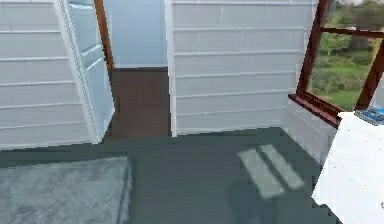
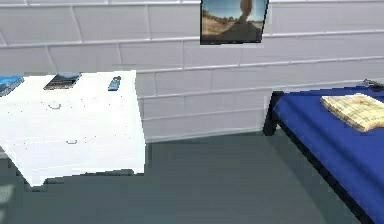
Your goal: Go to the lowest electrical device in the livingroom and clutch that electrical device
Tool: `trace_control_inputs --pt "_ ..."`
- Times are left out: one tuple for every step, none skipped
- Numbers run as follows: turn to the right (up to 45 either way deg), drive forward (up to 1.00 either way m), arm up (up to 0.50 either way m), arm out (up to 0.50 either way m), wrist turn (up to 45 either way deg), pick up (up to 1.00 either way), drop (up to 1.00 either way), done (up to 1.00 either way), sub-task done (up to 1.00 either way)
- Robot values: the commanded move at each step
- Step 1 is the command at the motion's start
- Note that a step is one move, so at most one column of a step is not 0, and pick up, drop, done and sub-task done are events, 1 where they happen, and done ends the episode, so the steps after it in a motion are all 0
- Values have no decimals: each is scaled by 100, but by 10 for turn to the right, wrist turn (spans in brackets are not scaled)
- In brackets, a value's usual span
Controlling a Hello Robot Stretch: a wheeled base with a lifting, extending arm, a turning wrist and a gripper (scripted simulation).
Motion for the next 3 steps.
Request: trace_control_inputs --pt "-90 0 0 0 0 0 0 0 0" --pt "0 100 0 0 0 0 0 0 0" --pt "-30 0 0 0 0 0 0 0 0"
